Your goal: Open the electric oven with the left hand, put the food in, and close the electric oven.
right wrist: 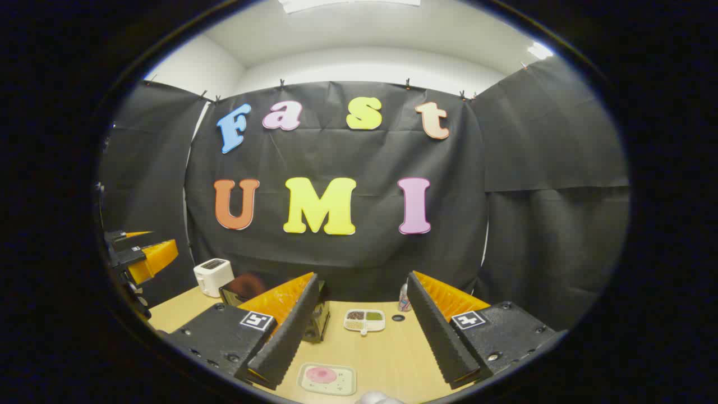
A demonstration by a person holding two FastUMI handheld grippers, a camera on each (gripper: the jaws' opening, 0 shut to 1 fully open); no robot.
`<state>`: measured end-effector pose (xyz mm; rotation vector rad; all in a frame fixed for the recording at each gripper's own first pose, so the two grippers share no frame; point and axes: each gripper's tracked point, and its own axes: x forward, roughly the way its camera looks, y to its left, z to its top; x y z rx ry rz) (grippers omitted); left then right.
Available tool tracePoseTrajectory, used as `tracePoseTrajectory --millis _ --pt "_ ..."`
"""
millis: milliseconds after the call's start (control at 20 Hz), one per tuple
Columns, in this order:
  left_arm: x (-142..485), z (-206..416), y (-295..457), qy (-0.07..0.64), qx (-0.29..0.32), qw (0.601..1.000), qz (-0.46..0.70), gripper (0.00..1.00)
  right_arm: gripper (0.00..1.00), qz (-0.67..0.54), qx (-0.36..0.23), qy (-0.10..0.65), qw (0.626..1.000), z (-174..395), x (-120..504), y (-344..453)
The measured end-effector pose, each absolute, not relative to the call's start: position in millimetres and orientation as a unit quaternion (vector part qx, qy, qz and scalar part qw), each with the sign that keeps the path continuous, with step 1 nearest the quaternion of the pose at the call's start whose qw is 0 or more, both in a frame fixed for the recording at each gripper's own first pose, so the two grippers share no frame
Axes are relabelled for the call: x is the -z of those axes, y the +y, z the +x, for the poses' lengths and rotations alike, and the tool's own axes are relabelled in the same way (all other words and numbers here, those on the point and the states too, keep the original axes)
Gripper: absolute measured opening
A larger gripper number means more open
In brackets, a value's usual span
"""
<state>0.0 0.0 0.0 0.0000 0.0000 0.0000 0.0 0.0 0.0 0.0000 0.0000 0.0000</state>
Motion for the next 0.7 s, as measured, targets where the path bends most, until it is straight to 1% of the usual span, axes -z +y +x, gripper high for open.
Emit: tracePoseTrajectory --millis 700 --pt "3.4 9.2 2.5 -0.008 0.001 1.000 0.003 0.96 0.96 -0.013 0.008 0.003 1.000 -4.3 1.7 -1.4"
